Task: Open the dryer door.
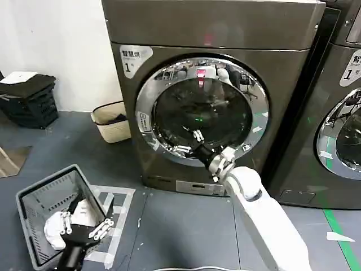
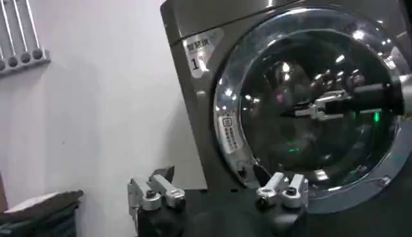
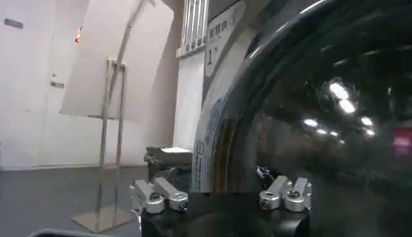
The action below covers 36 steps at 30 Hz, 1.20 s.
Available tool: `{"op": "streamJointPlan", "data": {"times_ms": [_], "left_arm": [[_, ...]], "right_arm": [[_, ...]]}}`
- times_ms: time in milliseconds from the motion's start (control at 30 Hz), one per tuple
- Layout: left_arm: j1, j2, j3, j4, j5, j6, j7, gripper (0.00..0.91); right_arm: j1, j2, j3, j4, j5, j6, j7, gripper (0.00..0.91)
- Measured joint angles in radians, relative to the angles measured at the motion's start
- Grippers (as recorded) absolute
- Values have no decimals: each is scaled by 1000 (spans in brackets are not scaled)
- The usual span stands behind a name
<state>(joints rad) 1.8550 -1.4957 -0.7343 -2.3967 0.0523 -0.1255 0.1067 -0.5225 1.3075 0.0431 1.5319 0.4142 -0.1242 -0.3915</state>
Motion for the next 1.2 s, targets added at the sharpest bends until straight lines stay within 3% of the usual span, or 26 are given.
{"op": "streamJointPlan", "data": {"times_ms": [1200], "left_arm": [[-5,-4,7,5,1,-2,1,907]], "right_arm": [[135,124,-82,-213,-64,20,30,907]]}}
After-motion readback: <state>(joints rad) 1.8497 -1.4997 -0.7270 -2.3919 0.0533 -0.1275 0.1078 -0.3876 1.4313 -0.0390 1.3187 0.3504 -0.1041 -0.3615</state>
